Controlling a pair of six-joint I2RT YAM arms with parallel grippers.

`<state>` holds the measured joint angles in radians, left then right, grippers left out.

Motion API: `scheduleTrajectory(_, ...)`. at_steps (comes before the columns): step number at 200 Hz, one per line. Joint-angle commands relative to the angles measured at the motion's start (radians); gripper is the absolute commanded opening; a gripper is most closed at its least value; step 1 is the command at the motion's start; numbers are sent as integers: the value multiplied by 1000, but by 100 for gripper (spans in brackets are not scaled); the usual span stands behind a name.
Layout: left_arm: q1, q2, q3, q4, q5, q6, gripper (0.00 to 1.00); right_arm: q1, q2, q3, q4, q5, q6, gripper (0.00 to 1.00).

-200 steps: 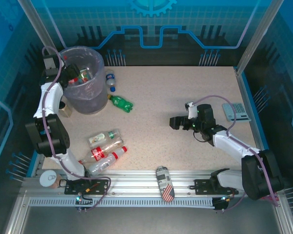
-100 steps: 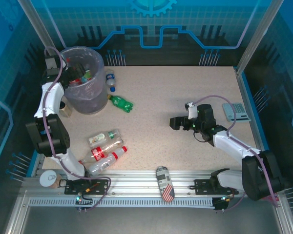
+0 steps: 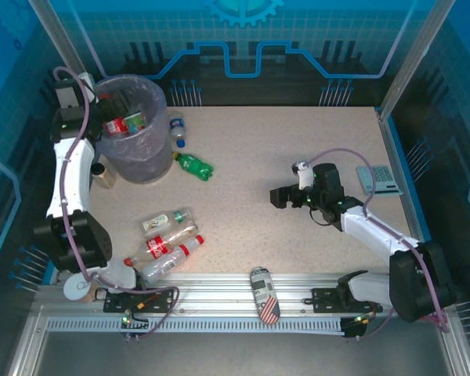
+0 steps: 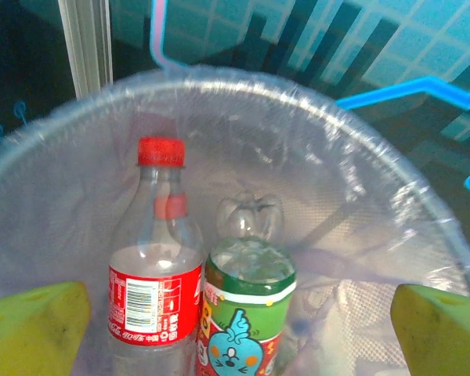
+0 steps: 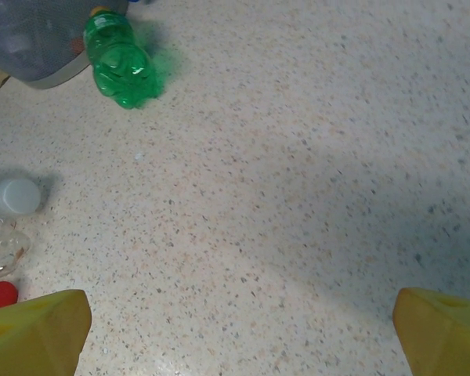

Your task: Put the plastic bottles in the bin

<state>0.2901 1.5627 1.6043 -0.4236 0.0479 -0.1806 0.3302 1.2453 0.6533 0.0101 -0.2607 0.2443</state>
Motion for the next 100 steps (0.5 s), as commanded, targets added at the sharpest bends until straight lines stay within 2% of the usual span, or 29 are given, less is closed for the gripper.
scheduleTrajectory(1,-15,-55,31,-52,-9,10,99,50,19,62,-48,29,-94,100)
scheduleTrajectory(31,-46,-95,45,-101,-43,52,99,85,42,100,-65,41,-125,100)
scheduleTrajectory(53,-109,-140,59,-144,-105,99,99,90,59,123,-86,41,-104,100)
scheduleTrajectory(76,-211,-195,62,-194,-172,113,99,96,65,121,-77,61,-79,100)
scheduleTrajectory(100,-374,-254,38,-258,-266,82,99,91,71,116,-77,128,-29,100)
